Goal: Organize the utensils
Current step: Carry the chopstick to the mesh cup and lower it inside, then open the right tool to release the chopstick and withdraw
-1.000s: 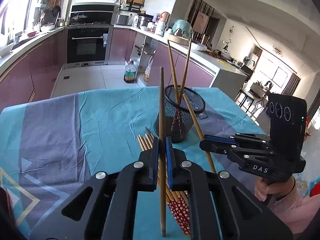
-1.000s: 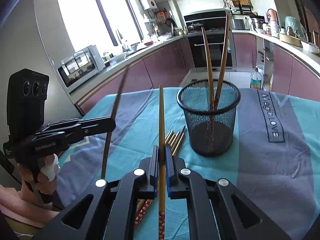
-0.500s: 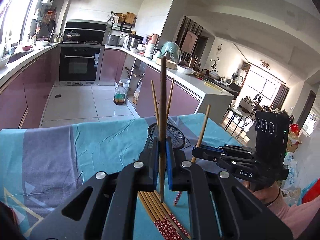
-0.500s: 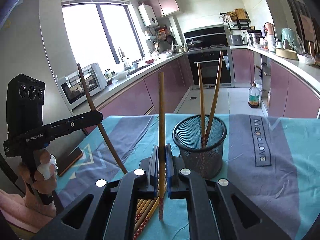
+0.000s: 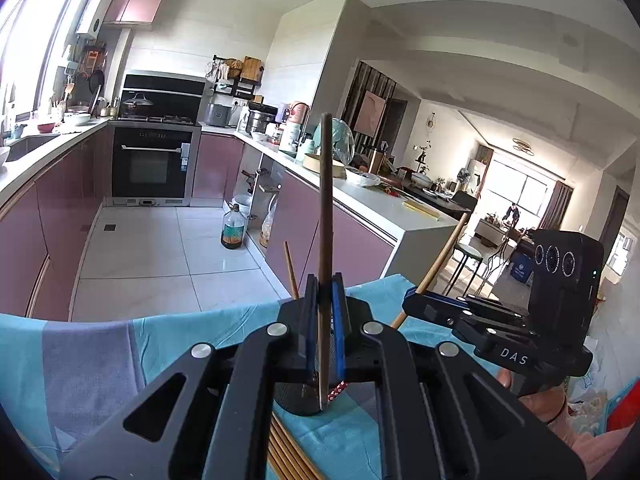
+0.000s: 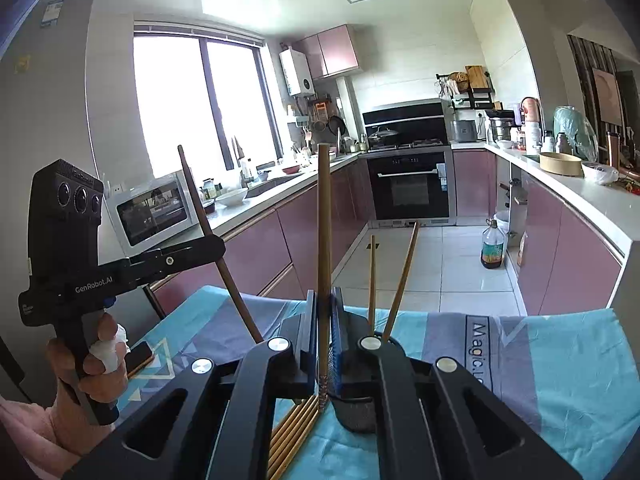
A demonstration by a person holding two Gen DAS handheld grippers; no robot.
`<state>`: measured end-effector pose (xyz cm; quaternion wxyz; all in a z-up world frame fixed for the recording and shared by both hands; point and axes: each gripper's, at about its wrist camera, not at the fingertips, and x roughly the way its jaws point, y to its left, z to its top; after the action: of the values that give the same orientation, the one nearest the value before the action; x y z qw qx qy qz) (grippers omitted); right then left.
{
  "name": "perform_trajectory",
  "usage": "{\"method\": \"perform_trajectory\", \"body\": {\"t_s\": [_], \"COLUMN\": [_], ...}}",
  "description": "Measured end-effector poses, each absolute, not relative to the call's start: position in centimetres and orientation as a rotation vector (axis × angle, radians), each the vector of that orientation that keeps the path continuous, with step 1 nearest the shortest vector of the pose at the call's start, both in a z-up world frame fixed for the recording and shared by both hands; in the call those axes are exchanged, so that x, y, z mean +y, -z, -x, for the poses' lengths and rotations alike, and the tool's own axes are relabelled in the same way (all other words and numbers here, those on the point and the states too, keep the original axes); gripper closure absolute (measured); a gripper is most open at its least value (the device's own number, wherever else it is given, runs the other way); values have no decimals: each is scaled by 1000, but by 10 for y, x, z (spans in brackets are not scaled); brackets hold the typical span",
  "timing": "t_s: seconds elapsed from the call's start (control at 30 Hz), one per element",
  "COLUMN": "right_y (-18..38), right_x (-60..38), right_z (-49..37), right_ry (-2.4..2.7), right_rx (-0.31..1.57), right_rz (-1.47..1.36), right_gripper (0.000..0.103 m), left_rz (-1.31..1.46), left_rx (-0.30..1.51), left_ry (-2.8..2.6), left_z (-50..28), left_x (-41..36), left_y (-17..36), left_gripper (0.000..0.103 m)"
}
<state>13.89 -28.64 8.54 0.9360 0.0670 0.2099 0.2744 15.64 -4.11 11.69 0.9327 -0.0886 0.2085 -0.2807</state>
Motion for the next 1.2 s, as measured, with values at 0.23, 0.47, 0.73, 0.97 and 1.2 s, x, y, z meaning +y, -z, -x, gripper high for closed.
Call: {"method": "perform_trajectory", "body": {"t_s": [0.23,0.47,0.73,0.97,1.2], "right_y": [-106,-90,-52,-36,-31], "right_x": [-295,-292,-273,-259,-258], "right_z": [-152,-172,-193,-207,-217], "right_ry": [-530,-510,-536,-527,-511], "right_rx": [370,432,606,678,686], "right_rz": [-129,-111,-72,-51,-68], "right_gripper": [98,98,98,97,96], "left_rz": [168,117,90,79,80], "left_rx": [404,476,630,654,663], "left_ry": [547,534,550,552,541], "left_z": [-171,-190,-213,-231,-238], "left_x": [-56,-82,-100,-97,-97], "left_y": [-133,-116,-65,-47,-46], "left_gripper": [95,95,95,95,95]}}
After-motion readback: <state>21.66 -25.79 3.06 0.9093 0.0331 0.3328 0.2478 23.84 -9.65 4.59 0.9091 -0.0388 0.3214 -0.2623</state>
